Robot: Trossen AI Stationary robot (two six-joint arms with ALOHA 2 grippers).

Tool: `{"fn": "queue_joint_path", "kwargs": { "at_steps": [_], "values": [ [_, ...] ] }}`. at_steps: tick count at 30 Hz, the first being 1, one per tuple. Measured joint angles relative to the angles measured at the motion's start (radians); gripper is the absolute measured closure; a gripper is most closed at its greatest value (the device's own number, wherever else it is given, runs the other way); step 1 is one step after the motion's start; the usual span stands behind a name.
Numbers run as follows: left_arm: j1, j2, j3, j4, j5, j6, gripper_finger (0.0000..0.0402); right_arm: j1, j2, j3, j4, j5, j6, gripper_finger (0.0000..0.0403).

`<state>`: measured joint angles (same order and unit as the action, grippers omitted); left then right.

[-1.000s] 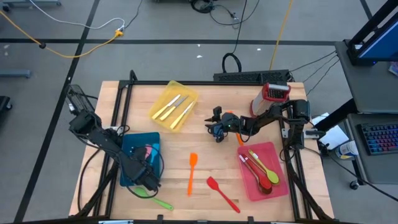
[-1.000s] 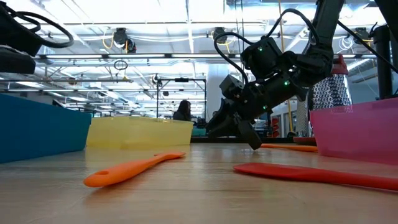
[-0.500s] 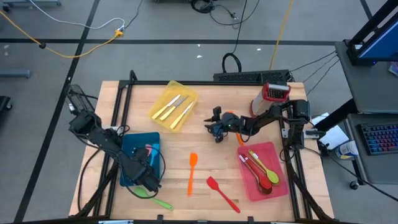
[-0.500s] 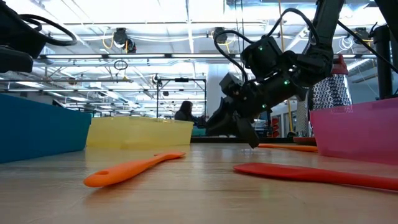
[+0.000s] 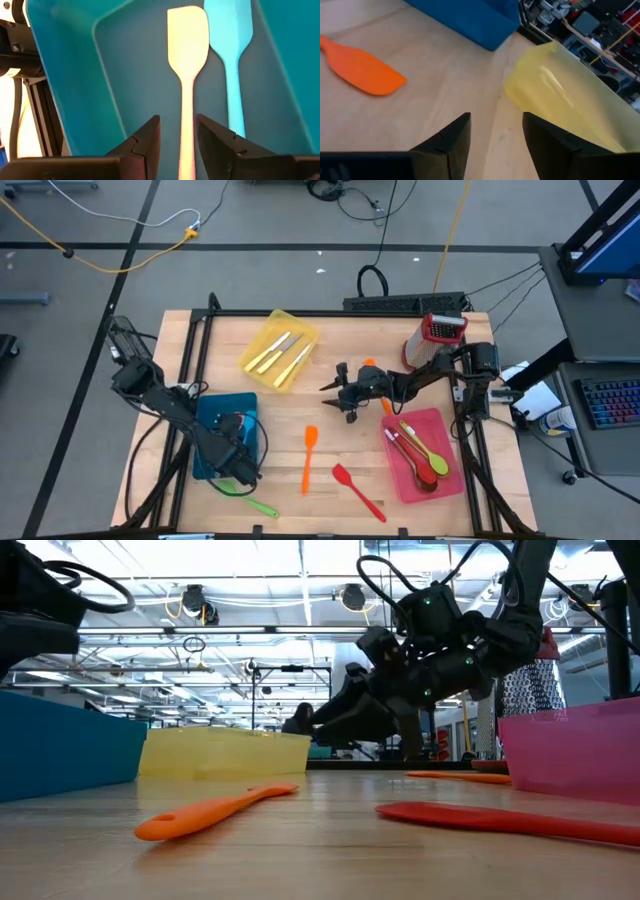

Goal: Pick & Place Kitchen Items
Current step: Put the orange spatula into the blue bin

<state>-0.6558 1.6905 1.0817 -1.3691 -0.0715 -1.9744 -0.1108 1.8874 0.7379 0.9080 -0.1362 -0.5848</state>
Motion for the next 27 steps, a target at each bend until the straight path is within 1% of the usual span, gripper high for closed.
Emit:
{"fn": "queue_joint_path", "kwargs": {
  "at_steps": [5,10,12,14,17,20,23,25,27],
  "values": [
    [0.037,0.000,0.016,-0.018,0.001,-0.017,0.0275,0.002,0.000,0.004,0.000,0.002,0.002,0.0212],
    [0.067,-0.001,0.097,-0.113,-0.023,0.002,0.0275,-0.007,0.000,0.004,0.000,0.012,0.039,0.0214],
    [0.073,-0.001,0.140,-0.161,-0.057,0.002,0.0275,-0.014,0.000,0.004,0.008,0.073,0.109,0.0218],
    [0.073,-0.001,0.188,-0.200,-0.115,0.002,0.0275,-0.018,0.000,0.004,0.009,0.164,0.195,0.0221],
    [0.073,-0.001,0.241,-0.199,-0.263,0.056,0.0275,-0.020,0.000,0.004,-0.007,0.310,0.288,0.0226],
    [0.074,-0.002,0.285,-0.198,-0.408,0.117,0.0275,-0.012,-0.001,0.004,-0.085,0.489,0.306,0.0228],
    [0.087,-0.002,0.299,-0.196,-0.488,0.159,0.0275,0.004,-0.055,0.002,-0.242,0.634,0.282,0.0228],
    [0.101,-0.002,0.299,-0.202,-0.513,0.183,0.0275,0.009,-0.100,0.005,-0.335,0.662,0.296,0.0227],
    [0.114,-0.002,0.299,-0.202,-0.537,0.217,0.0275,0.009,-0.156,0.003,-0.463,0.655,0.386,0.0225]
  ]
}}
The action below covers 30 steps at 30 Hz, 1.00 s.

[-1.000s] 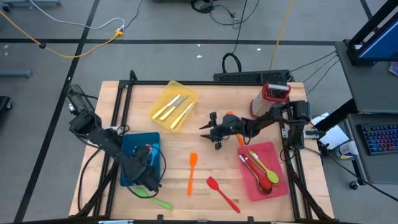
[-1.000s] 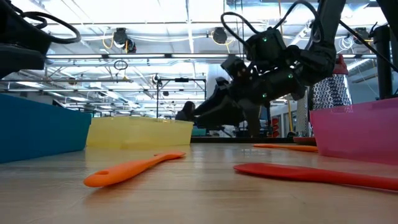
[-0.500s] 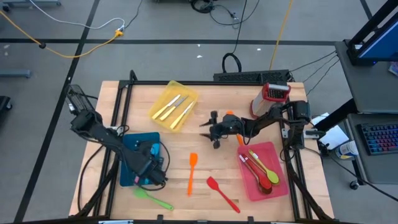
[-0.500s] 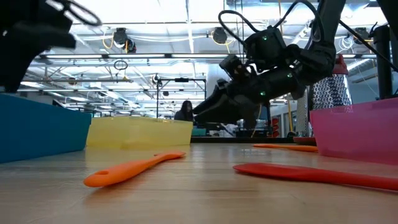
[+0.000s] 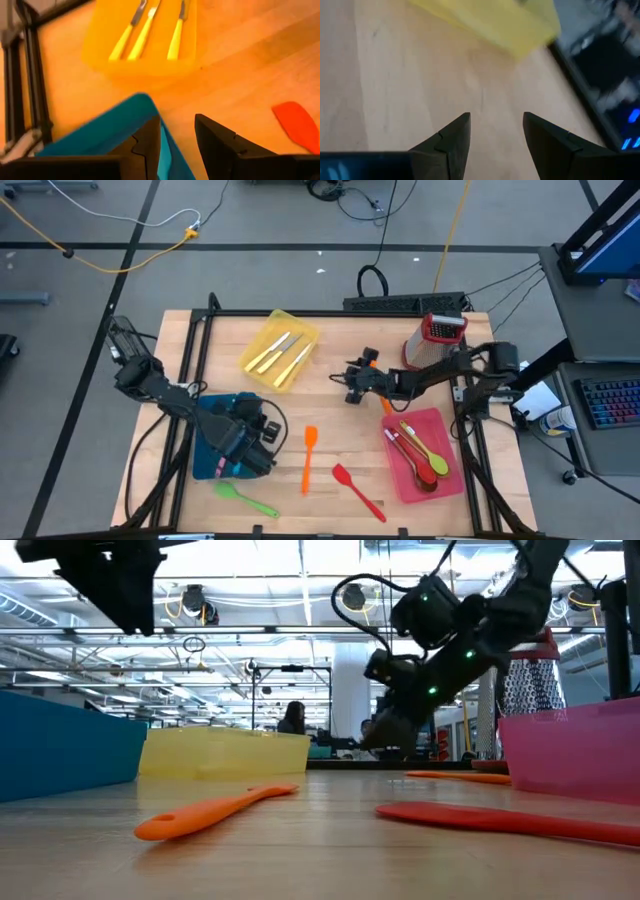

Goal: Pick & Place Kitchen Items
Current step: Put the orange spatula into the blue bin

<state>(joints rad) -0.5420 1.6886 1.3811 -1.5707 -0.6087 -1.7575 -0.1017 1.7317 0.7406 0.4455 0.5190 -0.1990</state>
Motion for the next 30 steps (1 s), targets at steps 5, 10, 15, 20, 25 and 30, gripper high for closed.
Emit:
{"fn": "queue_joint_path", "kwargs": {
  "at_steps": [5,10,15,20,25,30],
  "values": [
    [0.041,0.000,0.000,0.005,-0.037,0.083,0.0275,-0.002,-0.143,0.001,-0.306,0.002,0.395,0.0228],
    [0.075,0.000,0.000,0.004,-0.058,0.167,0.0275,0.000,-0.215,0.000,-0.557,0.001,0.631,0.0231],
    [0.104,0.000,0.000,0.008,-0.102,0.234,0.0275,-0.001,-0.211,-0.001,-0.696,-0.032,0.761,0.0232],
    [0.129,0.000,0.000,0.009,-0.137,0.299,0.0275,0.000,-0.197,-0.028,-0.686,-0.061,0.821,0.0232],
    [0.152,0.000,0.000,0.020,-0.144,0.360,0.0275,-0.001,-0.199,-0.073,-0.670,-0.048,0.915,0.0232],
    [0.174,0.000,0.000,0.041,-0.187,0.403,0.0275,-0.021,-0.202,-0.145,-0.513,-0.073,0.894,0.0232]
  ]
}}
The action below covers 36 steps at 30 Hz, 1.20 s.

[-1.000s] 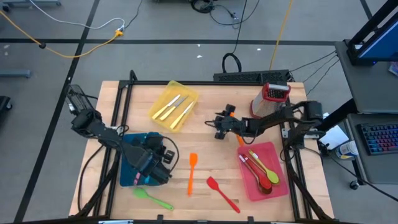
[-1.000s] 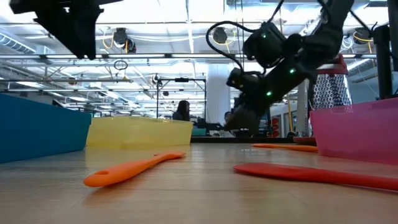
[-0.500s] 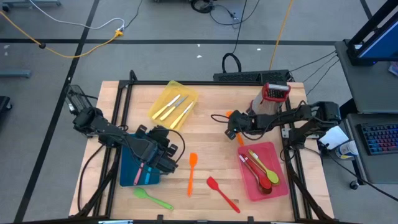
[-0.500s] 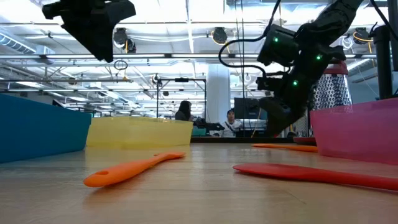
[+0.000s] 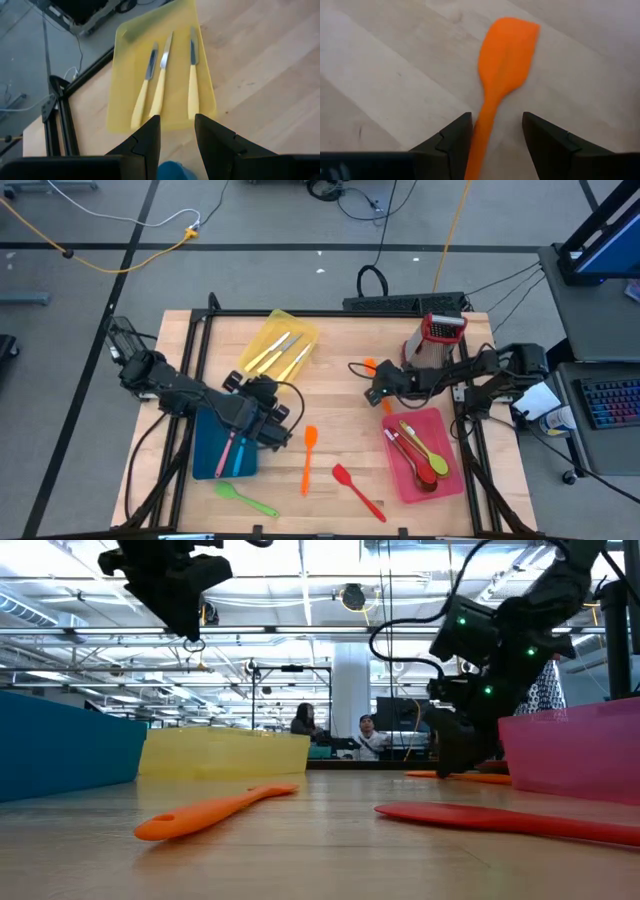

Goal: Pick & Place Kitchen Items
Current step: Put the orange spatula into the blue bin

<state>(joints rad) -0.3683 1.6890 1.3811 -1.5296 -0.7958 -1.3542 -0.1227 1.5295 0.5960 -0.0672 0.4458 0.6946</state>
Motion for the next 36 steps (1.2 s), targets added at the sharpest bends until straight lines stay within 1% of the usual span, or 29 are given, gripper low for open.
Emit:
{"fn": "queue_joint_path", "kwargs": {
  "at_steps": [3,5,8,12,15,17,22,25,28,32,36],
  "values": [
    [0.017,0.000,0.000,0.031,-0.017,0.043,0.0275,-0.001,0.000,-0.049,0.121,0.004,-0.132,0.0239],
    [0.028,0.000,0.000,0.049,-0.018,0.077,0.0275,-0.001,0.000,-0.075,0.164,0.013,-0.171,0.0252],
    [0.046,0.000,0.000,0.076,-0.018,0.124,0.0275,-0.001,0.001,-0.104,0.200,0.029,-0.156,0.0281],
    [0.068,0.000,0.000,0.121,-0.018,0.176,0.0275,-0.011,0.001,-0.141,0.259,0.029,-0.120,0.0335],
    [0.082,0.000,0.000,0.154,-0.018,0.219,0.0275,-0.015,0.001,-0.173,0.332,0.033,-0.132,0.0375],
    [0.089,0.000,0.000,0.171,-0.018,0.247,0.0275,-0.018,0.001,-0.185,0.367,0.043,-0.168,0.0392],
    [0.104,0.000,0.000,0.211,-0.018,0.303,0.0275,-0.019,0.003,-0.190,0.459,0.041,-0.287,0.0397],
    [0.115,0.000,0.000,0.248,-0.018,0.334,0.0275,-0.023,0.007,-0.191,0.529,-0.026,-0.343,0.0403],
    [0.130,0.000,0.000,0.334,-0.018,0.429,0.0275,-0.026,0.007,-0.191,0.534,-0.069,-0.351,0.0403],
    [0.154,0.000,0.000,0.483,-0.017,0.603,0.0275,-0.034,0.005,-0.188,0.466,-0.020,-0.342,0.0400],
    [0.183,0.000,0.000,0.601,-0.016,0.730,0.0275,-0.033,0.003,-0.189,0.474,-0.006,-0.341,0.0370]
  ]
}}
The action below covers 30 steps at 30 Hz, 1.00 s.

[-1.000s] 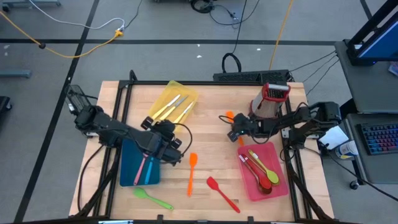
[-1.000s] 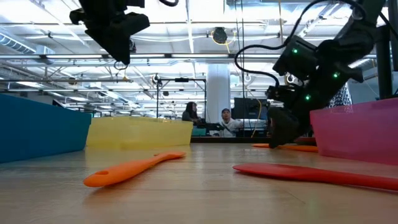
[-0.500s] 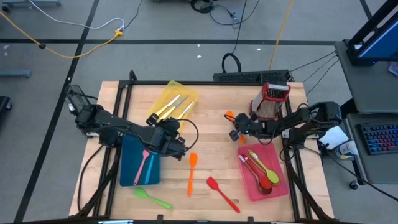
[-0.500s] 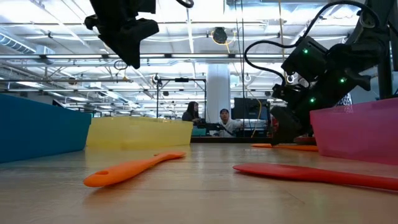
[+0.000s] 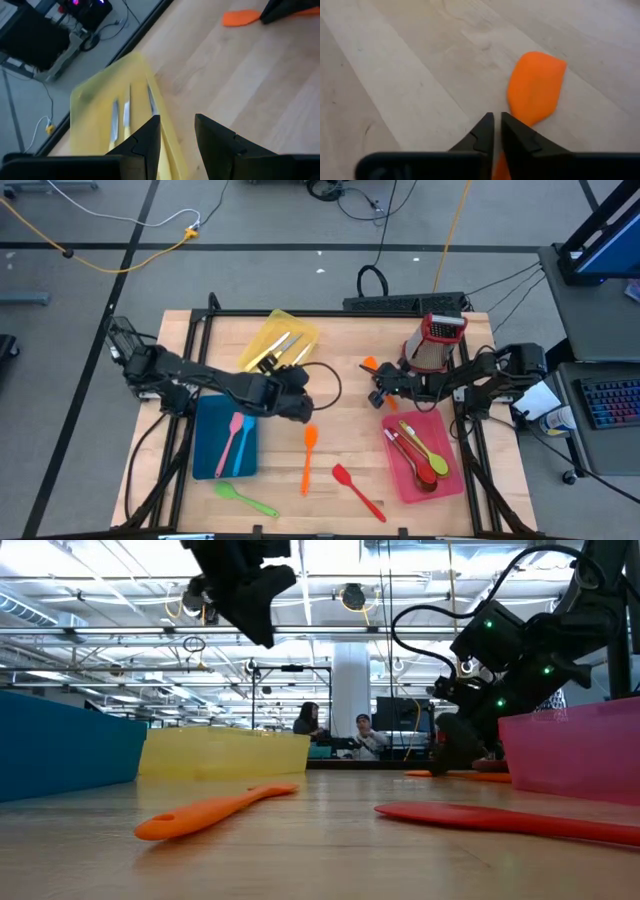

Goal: Pick & Place Kitchen Items
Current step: Put the orange spatula into the blue bin

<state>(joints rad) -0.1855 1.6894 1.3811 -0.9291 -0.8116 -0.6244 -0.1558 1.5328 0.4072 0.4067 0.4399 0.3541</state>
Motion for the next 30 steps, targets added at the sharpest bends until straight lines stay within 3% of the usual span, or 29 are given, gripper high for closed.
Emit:
{"fn": "queue_joint_path", "kwargs": {
  "at_steps": [10,14,20,23,26,30],
  "values": [
    [0.061,0.000,0.000,0.063,0.048,0.054,0.0275,0.065,-0.024,-0.001,0.079,0.055,-0.027,0.0270],
    [0.070,0.000,0.000,0.063,0.070,0.054,0.0275,0.082,-0.099,-0.001,-0.033,0.088,0.003,0.0269],
    [0.068,0.000,0.000,0.062,0.075,0.076,0.0275,0.086,-0.243,-0.001,-0.334,0.080,0.183,0.0281],
    [0.069,0.000,0.000,0.062,0.075,0.078,0.0275,0.085,-0.269,-0.001,-0.444,-0.009,0.250,0.0283],
    [0.069,0.000,0.000,0.061,0.075,0.079,0.0275,0.085,-0.263,-0.014,-0.425,-0.061,0.241,0.0283],
    [0.069,0.000,0.000,0.061,0.074,0.089,0.0275,0.086,-0.239,-0.040,-0.310,-0.057,0.188,0.0277]
  ]
}}
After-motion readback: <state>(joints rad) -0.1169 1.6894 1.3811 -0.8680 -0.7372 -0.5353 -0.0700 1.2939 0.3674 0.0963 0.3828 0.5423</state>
